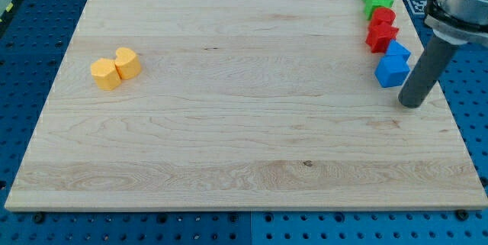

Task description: Point your arm at the yellow hexagon

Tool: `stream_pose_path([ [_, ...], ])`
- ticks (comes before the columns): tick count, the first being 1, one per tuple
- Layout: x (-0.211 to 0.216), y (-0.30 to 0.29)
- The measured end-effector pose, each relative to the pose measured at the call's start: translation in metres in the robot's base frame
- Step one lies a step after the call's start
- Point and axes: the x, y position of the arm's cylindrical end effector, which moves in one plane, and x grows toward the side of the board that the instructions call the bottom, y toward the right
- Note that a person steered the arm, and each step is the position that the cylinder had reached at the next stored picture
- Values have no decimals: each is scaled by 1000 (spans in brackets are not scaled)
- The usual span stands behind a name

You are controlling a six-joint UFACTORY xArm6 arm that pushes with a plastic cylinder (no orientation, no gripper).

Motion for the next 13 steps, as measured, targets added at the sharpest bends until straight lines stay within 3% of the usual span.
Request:
stream_pose_path([
  [3, 5, -23],
  [4, 2, -92],
  [6, -80, -225],
  [9, -103, -269],
  [11, -176, -418],
  [12, -174, -497],
  [13, -120, -522],
])
